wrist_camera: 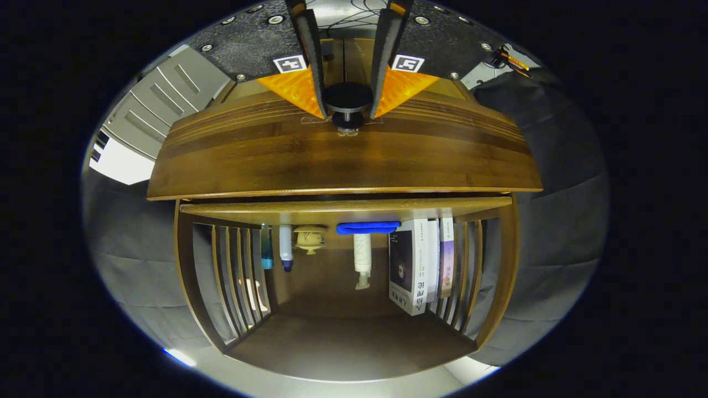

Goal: Pull open the drawer, take out the items inside it, and place them on the countertop above the cabinet.

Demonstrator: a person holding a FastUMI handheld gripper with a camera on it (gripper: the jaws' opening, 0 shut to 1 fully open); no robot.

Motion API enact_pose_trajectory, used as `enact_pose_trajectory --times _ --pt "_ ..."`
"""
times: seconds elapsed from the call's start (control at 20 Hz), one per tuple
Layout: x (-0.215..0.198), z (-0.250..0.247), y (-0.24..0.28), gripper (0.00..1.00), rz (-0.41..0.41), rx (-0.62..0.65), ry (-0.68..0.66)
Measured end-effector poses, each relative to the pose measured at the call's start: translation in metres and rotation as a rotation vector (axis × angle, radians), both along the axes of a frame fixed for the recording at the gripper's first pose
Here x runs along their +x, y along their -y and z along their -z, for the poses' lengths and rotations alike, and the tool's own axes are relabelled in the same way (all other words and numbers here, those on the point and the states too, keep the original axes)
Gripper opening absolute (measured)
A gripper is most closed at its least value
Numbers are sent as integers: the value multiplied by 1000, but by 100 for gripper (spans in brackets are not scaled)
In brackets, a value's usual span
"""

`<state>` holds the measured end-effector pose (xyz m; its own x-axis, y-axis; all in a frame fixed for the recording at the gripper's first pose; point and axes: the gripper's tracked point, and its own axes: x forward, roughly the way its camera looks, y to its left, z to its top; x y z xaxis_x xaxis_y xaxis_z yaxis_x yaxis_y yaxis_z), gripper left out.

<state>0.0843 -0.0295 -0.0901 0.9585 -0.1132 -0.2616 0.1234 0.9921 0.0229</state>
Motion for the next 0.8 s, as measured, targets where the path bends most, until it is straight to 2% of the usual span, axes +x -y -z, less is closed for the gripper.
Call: enact_pose_trajectory --times 0.8 --pt "-50 -4 -9 42 -23 -42 18"
